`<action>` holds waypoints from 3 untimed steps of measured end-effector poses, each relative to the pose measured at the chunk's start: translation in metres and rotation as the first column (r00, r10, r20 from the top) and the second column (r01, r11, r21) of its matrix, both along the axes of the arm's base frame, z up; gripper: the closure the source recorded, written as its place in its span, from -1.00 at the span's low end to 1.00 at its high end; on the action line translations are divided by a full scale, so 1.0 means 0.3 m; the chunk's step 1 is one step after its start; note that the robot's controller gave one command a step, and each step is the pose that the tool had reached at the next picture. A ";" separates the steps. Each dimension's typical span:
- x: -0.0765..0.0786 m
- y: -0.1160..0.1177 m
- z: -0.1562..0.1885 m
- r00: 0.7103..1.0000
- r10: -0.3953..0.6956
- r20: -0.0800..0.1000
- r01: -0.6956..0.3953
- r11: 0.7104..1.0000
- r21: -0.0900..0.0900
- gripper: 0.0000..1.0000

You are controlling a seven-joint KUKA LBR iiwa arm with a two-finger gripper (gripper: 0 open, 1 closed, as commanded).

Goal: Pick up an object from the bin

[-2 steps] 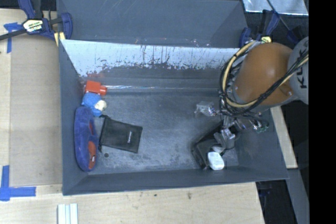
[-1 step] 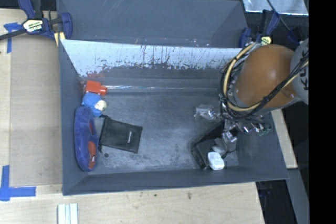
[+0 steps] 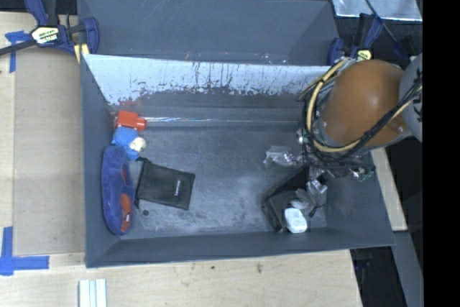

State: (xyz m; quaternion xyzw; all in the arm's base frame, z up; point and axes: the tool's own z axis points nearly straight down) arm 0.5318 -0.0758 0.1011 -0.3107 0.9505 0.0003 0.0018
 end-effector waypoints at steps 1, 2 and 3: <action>-0.141 0.051 -0.095 0.976 0.217 0.012 -0.217 0.976 -0.006 -1.00; -0.135 0.051 -0.091 0.976 0.217 0.017 -0.217 0.976 -0.007 -1.00; -0.123 0.064 -0.085 0.975 0.219 0.033 -0.219 0.976 -0.003 1.00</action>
Offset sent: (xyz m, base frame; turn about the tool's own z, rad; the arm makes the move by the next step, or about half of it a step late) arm -0.0468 0.0164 -0.0311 -0.2204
